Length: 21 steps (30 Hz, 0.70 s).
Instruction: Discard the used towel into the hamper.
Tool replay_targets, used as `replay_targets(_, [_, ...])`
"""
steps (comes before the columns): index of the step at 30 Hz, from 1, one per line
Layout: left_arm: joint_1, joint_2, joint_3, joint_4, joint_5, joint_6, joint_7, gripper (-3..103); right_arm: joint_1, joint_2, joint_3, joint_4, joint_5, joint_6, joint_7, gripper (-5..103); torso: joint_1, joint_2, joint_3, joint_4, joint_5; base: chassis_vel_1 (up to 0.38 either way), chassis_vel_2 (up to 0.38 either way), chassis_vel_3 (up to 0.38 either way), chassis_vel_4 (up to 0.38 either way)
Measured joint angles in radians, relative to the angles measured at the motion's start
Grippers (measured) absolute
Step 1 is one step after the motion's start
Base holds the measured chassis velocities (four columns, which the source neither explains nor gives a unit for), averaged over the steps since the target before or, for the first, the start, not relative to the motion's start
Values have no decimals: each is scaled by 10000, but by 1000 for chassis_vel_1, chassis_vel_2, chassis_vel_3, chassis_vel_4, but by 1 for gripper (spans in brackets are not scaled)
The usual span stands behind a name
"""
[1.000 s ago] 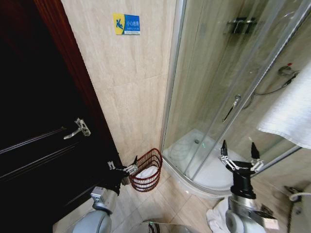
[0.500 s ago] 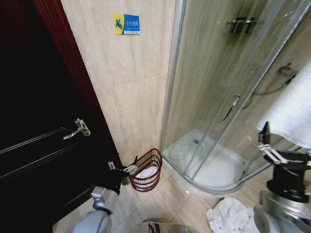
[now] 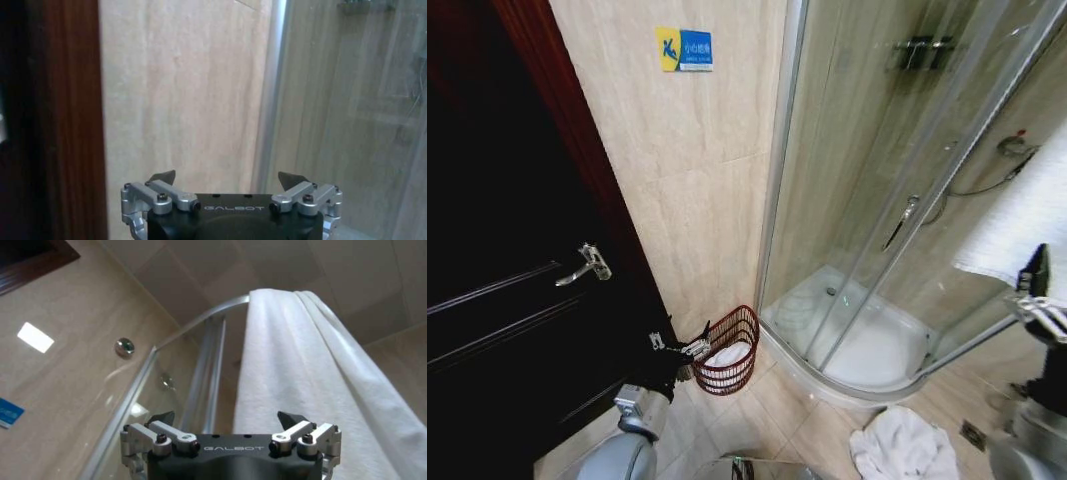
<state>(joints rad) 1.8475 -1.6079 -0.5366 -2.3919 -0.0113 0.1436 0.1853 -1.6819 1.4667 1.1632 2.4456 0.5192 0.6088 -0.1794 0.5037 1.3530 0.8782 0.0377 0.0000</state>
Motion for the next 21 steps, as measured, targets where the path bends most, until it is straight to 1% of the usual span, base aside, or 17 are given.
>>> replay_targets(7, [0,-8,3,1,-1,2,2,100,79,-24,23,16,50,-82,3,100,-1,0,0,2,9,-147,-135,142,146])
replay_targets(9, [0,-6,3,1,-1,2,3,100,85,-92,110,39,146,-205,7,100,0,0,0,2,0,0,0,0,0])
replay_targets(13, [-1,2,-2,1,0,2,2,100,176,-167,286,120,257,-414,4,100,-1,1,0,0,-7,0,0,0,0])
replay_targets(17, [-1,3,-3,1,0,2,1,100,261,-191,298,153,314,-450,4,100,-1,2,0,1,-4,0,0,0,0])
replay_targets(21, [0,2,-3,1,-1,3,1,100,320,-191,268,177,335,-465,5,100,-1,2,-1,1,0,-81,-84,104,74])
